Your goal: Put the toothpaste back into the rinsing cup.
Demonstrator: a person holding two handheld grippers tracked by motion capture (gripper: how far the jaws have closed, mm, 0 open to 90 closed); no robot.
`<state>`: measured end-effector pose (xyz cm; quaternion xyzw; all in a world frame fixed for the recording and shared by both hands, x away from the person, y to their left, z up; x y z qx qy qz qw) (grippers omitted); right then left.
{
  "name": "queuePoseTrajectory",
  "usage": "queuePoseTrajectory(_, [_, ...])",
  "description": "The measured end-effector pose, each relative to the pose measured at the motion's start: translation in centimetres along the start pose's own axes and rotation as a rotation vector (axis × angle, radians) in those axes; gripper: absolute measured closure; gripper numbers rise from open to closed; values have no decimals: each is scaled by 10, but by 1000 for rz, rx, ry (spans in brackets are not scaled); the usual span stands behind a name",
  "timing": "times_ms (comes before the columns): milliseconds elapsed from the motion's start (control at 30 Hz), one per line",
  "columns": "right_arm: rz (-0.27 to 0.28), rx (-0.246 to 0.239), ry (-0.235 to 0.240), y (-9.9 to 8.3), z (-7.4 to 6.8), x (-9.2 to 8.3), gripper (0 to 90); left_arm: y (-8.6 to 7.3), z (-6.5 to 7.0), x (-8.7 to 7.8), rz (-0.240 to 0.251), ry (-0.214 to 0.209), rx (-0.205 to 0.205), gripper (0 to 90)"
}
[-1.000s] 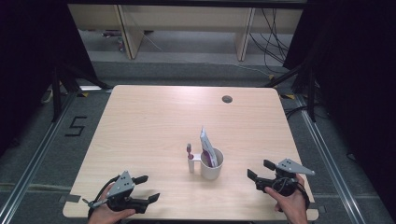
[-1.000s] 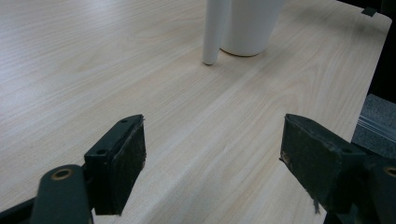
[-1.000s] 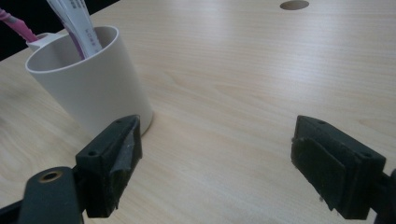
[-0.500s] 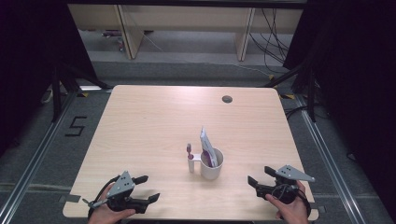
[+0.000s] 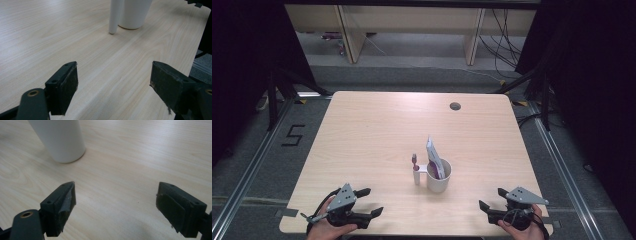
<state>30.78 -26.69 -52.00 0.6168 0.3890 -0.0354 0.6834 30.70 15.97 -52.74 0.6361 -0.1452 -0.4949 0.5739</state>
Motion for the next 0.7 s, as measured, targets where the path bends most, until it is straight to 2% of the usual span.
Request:
queuePoseTrajectory(33, [-7,-15,1,-1,0,0,172,0,0,0,0,3,0,217])
queuePoseTrajectory(233, [-48,-35,-10,-9,-3,-3,172,0,0,0,-2,3,1,217])
queuePoseTrajectory(300, [-69,-15,-11,-11,-5,-5,172,0,0,1,2,3,-2,217])
queuePoseTrajectory(333, [-64,-31,-9,-11,-4,-5,172,-1,0,0,-3,8,-2,217])
queuePoseTrajectory(700, [-85,-43,-20,-17,-6,-10,171,-1,1,2,0,2,-7,217])
Point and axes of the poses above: each handheld gripper's, and its own axes: x roughly forward along the jaws, y roughly out of its top, z roughly to its right, the point moved 5 cm from there along x, roughly forward along the jaws, and after that the axes turned 3 degrees about -y, right-handed, at the moved point
